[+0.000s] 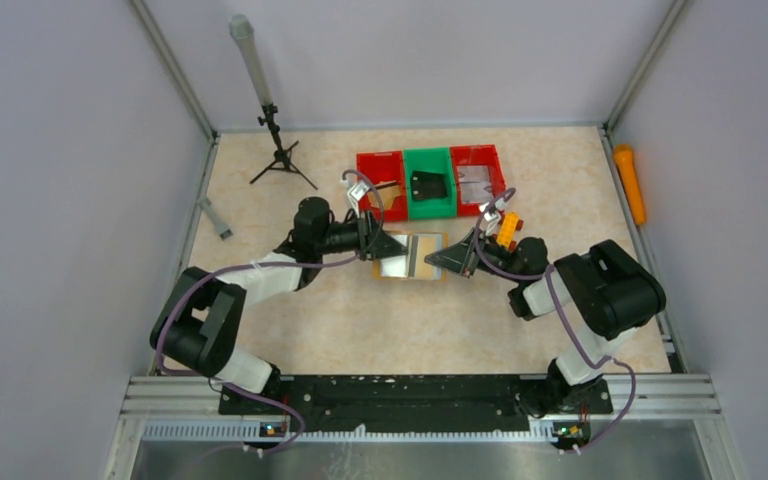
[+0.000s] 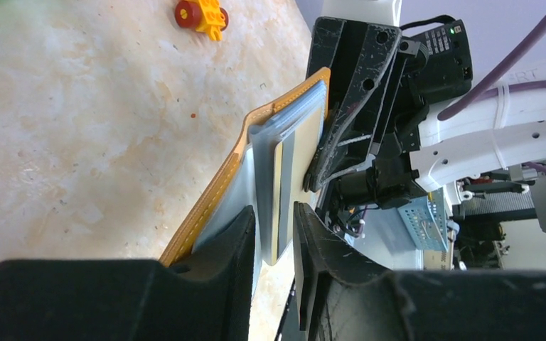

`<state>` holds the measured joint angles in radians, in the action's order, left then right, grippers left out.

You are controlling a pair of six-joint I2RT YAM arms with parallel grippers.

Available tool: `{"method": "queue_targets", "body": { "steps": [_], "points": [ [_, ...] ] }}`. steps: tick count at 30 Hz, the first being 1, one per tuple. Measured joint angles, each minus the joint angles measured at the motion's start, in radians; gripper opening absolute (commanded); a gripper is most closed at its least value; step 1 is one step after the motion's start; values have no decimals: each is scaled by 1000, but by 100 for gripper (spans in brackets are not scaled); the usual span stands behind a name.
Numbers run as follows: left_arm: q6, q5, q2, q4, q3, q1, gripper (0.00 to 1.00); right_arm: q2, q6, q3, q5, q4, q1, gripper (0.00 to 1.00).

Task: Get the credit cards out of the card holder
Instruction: Remove the credit card from the card holder.

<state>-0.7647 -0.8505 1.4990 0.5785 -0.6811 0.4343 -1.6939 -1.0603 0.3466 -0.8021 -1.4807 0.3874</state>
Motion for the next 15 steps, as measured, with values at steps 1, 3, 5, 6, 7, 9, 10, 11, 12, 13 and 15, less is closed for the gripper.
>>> {"method": "queue_targets", "body": {
  "steps": [1, 3, 5, 6, 7, 9, 10, 11, 12, 13, 15],
  "points": [
    [0, -4, 0, 0, 0, 2, 29, 0, -2, 0, -1, 0, 0, 6],
    [0, -14, 4, 1, -1, 8, 28, 0, -8, 0, -5, 0, 0, 6],
    [0, -25, 18, 4, -5, 15, 25, 0, -11, 0, -5, 0, 0, 6],
    [-1, -30, 27, 5, -7, 20, 23, 0, -14, 0, -5, 0, 0, 6],
    [-2, -36, 38, 4, -10, 26, 22, 0, -15, 0, -5, 0, 0, 6],
    [-5, -48, 55, 4, -17, 36, 18, -2, -18, 0, -7, 0, -2, 6],
    [-4, -52, 62, 3, -21, 41, 16, -4, -19, 0, -8, 1, -4, 6],
    [-4, -55, 66, 2, -25, 44, 15, -5, -24, 0, -8, 1, -5, 6],
    [-4, -55, 69, 1, -27, 45, 11, -6, -26, 0, -10, 0, -5, 6],
    [-3, -57, 71, -2, -30, 46, 5, -6, -28, 0, -10, 0, -6, 6],
    [-2, -58, 75, -5, -35, 45, 0, -11, -37, 0, -12, -3, -9, 6]
  ]
}}
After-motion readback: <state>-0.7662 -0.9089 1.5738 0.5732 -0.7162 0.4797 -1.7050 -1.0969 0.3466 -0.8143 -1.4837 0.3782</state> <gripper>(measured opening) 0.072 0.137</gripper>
